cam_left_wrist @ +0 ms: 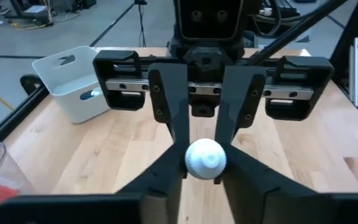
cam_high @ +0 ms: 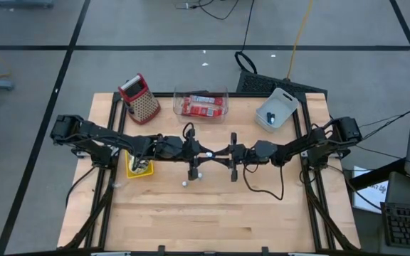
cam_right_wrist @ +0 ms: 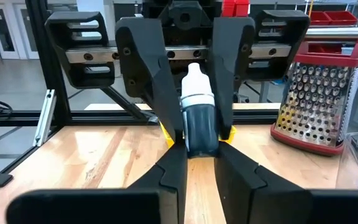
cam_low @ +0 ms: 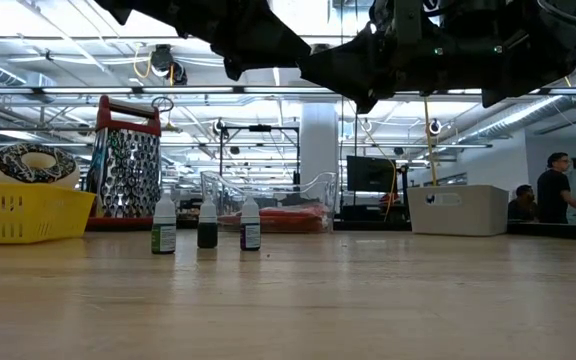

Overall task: Pick & Place Food Item
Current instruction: Put the left black food coloring bottle into the white bin

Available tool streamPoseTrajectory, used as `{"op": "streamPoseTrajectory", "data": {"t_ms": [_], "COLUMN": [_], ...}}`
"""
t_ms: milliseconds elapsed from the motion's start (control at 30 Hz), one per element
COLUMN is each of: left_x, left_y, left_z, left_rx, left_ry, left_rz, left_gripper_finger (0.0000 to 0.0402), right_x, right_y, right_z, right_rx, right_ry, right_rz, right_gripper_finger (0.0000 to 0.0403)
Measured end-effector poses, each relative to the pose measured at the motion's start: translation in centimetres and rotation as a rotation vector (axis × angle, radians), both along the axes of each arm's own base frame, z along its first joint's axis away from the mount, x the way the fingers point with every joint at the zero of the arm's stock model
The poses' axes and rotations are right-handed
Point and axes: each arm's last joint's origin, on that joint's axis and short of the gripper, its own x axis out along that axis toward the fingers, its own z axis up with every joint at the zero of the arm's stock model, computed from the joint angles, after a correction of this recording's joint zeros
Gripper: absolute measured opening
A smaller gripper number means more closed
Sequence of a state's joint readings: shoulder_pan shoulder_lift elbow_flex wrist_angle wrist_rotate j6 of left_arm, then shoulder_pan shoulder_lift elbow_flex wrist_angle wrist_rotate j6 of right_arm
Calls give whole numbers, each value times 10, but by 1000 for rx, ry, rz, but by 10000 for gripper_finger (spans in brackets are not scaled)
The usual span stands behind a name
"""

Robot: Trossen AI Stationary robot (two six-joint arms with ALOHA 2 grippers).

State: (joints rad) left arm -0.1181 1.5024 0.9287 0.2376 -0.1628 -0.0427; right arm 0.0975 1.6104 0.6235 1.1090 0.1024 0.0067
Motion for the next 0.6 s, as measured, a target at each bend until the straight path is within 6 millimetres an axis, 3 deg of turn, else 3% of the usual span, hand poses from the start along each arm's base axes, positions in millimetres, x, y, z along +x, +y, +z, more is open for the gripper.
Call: {"op": "streamPoseTrajectory", "data": {"t_ms": [300,467,600], "left_x": [1,-3,-17], "left_y": [-2,-1,1], "left_z": [4,13,34], "left_rx": [-26,-25,-32], "left_ry": [-39,-74,-128], "left_rz": [-25,-27,-26], "left_gripper_finger": [232,272,289], "right_x": [0,0,0], "right_y": [0,0,0], "right_z": [0,-2,-3], "right_rx": [0,9,29], "right_ry": [0,18,30], "right_rz": [-1,-1,-1], "right_gripper_finger": [51,50,50]}}
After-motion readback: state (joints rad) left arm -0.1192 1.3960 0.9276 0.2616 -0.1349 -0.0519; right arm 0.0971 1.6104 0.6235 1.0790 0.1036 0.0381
